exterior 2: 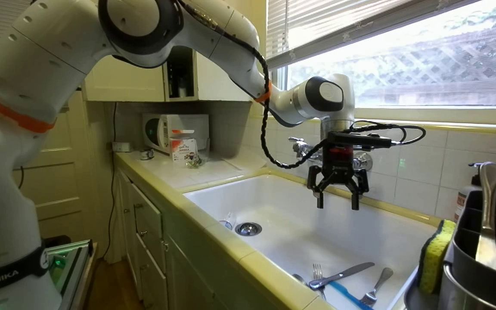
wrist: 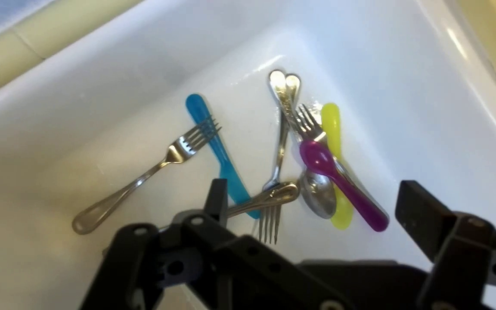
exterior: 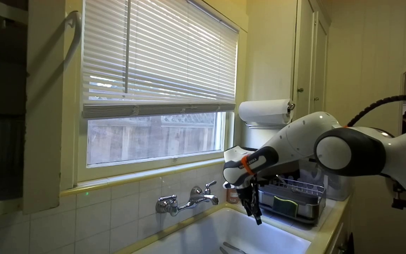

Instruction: Put the silver fork from the sink on the dishrack.

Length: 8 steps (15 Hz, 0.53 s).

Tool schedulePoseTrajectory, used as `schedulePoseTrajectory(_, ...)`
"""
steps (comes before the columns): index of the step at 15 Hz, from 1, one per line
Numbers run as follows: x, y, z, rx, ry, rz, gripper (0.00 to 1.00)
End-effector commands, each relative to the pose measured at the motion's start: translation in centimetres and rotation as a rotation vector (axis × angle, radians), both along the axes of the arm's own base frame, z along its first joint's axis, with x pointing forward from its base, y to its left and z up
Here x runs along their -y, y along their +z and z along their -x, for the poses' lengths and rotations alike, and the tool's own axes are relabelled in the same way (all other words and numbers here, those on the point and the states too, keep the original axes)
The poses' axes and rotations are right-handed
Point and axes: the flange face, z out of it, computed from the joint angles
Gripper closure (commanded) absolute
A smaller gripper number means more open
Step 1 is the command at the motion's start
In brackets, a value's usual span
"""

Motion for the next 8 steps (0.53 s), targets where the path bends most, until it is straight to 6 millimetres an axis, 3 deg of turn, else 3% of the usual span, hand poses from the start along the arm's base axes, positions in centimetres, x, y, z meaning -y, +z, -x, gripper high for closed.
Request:
schedulePoseTrajectory(1,0.5,-4.7,1.1,0.041,0.183,0.039,0.0)
schedulePoseTrajectory(8,2.0,-15.4,1.4,0.248,0.45,0.054,0.0)
